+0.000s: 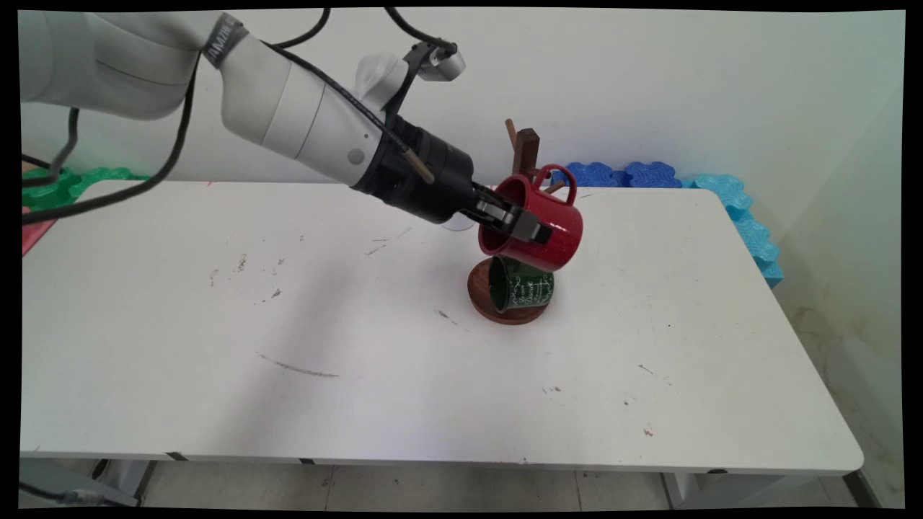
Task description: Place the picked object on the table
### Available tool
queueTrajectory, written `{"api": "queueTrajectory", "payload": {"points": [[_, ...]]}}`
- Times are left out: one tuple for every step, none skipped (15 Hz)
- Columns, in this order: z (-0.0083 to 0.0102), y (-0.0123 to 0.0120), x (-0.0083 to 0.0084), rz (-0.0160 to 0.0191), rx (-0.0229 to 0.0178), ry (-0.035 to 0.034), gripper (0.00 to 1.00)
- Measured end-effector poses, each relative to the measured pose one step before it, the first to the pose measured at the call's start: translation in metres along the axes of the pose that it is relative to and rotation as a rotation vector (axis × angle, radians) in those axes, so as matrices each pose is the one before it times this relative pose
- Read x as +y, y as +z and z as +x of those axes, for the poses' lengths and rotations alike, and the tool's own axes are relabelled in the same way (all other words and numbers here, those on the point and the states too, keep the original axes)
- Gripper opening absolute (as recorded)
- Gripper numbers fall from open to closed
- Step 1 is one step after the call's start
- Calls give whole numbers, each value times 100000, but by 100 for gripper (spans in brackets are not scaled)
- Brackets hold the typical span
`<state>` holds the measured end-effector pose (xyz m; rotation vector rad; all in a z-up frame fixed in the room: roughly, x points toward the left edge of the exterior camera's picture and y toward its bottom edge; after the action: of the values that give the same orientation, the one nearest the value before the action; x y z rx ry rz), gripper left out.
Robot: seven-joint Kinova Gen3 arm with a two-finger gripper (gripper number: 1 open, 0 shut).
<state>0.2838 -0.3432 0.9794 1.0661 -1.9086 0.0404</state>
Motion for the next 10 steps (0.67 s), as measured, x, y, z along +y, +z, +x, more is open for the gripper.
{"api": "queueTrajectory", "payload": {"points": [[-106, -158, 337, -843, -279, 495, 0], [-128, -184, 373, -857, -328, 597, 0], [-168, -231, 363, -791, -427, 664, 0], [-164, -213, 306, -647, -432, 673, 0], [-221, -277, 317, -653, -601, 924, 0], [-220, -265, 231, -512, -598, 997, 0], [-272, -316, 218, -525, -745, 1298, 0], [-298, -354, 141, -429, -793, 1506, 0], [-282, -340, 80, -296, -760, 1566, 0], [-189, -227, 41, -204, -486, 1024, 0]]}}
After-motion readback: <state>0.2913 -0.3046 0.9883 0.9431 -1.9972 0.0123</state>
